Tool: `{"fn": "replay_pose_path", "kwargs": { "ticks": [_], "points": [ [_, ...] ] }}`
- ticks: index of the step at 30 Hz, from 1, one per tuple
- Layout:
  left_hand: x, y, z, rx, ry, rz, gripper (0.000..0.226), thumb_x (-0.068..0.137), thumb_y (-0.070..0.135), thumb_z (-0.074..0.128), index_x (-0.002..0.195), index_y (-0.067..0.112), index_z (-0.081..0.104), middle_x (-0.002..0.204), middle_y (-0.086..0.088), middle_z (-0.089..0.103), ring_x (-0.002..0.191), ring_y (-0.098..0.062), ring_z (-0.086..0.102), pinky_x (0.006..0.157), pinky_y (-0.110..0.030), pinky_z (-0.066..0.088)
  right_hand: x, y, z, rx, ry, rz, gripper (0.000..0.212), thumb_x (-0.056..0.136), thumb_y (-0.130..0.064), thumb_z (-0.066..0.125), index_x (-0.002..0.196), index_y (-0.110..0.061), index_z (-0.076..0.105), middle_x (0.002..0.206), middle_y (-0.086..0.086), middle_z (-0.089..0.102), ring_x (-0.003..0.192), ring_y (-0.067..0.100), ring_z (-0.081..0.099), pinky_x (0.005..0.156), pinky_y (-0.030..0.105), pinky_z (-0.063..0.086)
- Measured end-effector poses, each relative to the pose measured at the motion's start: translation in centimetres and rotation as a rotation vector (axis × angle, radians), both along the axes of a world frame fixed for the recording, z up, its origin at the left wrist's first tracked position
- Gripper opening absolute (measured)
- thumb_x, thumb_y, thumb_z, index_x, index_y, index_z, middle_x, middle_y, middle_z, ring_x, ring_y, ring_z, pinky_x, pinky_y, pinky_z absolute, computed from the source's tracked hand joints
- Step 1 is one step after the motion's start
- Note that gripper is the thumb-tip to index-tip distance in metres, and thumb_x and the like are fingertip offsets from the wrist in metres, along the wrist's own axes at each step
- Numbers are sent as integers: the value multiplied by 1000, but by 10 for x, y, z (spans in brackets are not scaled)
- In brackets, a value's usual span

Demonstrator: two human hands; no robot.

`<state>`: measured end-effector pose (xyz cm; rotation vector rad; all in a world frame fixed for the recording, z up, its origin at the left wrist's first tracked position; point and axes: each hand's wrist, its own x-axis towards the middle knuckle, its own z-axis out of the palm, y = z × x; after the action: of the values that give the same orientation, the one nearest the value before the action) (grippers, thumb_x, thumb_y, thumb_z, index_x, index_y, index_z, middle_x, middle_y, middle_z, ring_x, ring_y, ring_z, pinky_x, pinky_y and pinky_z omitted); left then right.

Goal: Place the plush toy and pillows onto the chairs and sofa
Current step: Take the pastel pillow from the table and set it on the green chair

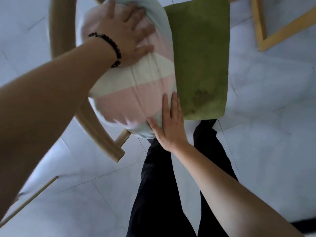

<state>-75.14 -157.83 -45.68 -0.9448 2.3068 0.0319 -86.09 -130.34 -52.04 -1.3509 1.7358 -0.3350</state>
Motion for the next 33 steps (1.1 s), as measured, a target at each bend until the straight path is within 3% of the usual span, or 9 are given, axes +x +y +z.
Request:
{"fn": "replay_pose_path", "kwargs": {
  "ticks": [4,9,12,17,20,24,28,31,33],
  "points": [
    [11,12,16,-4,110,71,73,97,65,4,158,28,21,168,-13,12,155,-33,11,121,-63,5,-11,21,4,137,-125,-119,89,94,-74,29,163,-29,-5,171,6,-12,158,25,-9,126,54,8],
    [7,84,38,-139,315,327,65,105,55,19,161,20,15,168,-18,7,155,-38,6,120,-64,2,-11,-57,10,-122,-168,-373,79,103,-60,26,163,-12,8,170,17,1,158,31,7,125,56,17],
    [24,124,28,-159,281,412,67,105,55,24,161,18,14,167,-21,7,154,-41,5,120,-67,3,-10,-110,-3,-163,-156,-318,79,101,-54,33,162,-8,13,169,21,7,157,33,11,125,52,16],
    [26,152,17,-135,268,457,68,104,55,28,161,21,14,168,-20,4,155,-39,3,121,-63,2,-35,-117,-36,-15,-106,-87,78,97,-65,19,163,-25,8,171,15,5,158,31,8,126,52,12],
    [21,164,18,-138,280,430,68,105,55,30,161,19,16,167,-20,7,155,-40,5,121,-65,4,-55,-111,-37,52,-35,-112,82,95,-68,15,163,-22,9,172,12,4,158,30,4,127,51,9],
    [24,162,18,-146,266,456,68,104,54,32,161,19,16,167,-20,7,155,-39,4,120,-66,5,-57,-158,-14,-58,-83,-205,75,102,-58,20,163,-17,9,172,12,4,158,30,4,128,51,8],
    [24,157,17,-131,261,450,69,104,54,31,161,20,14,168,-19,6,155,-38,3,120,-66,3,-30,-236,-4,-202,-128,22,77,100,-60,27,163,-16,13,170,19,3,158,37,4,127,50,11],
    [24,152,14,-147,242,414,67,104,54,31,161,20,17,168,-18,8,155,-37,5,121,-64,1,-30,-256,-22,-161,-52,160,74,101,-63,25,163,-26,10,171,14,2,158,33,4,126,52,10],
    [20,145,12,-142,249,362,65,104,54,31,160,20,22,167,-18,12,155,-37,8,121,-64,0,-40,-253,-35,-131,-33,131,71,102,-63,23,163,-30,10,172,12,3,158,31,6,126,51,10]
  ]
}}
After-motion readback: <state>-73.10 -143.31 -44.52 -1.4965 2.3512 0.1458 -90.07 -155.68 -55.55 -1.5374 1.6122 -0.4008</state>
